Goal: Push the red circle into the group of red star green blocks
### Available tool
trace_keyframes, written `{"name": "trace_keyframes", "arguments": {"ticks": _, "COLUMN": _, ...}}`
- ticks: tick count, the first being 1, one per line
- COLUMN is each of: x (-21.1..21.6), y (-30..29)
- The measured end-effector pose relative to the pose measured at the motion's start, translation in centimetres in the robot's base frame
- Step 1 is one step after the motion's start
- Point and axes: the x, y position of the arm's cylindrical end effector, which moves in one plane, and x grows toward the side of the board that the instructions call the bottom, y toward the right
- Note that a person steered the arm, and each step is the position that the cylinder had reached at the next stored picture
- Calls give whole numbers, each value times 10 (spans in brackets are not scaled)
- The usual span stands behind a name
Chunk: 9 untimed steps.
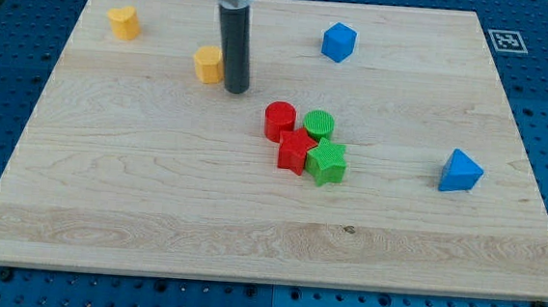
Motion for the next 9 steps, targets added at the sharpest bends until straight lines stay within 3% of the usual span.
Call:
{"name": "trace_keyframes", "arguments": {"ticks": 1, "x": 22, "y": 1}}
{"name": "trace_keyframes", "arguments": {"ticks": 3, "x": 34, "y": 33}}
{"name": "trace_keyframes", "arguments": {"ticks": 7, "x": 53, "y": 38}}
{"name": "trace_keyframes", "arguments": {"ticks": 8, "x": 52, "y": 16}}
{"name": "trace_keyframes", "arguments": {"ticks": 9, "x": 28, "y": -48}}
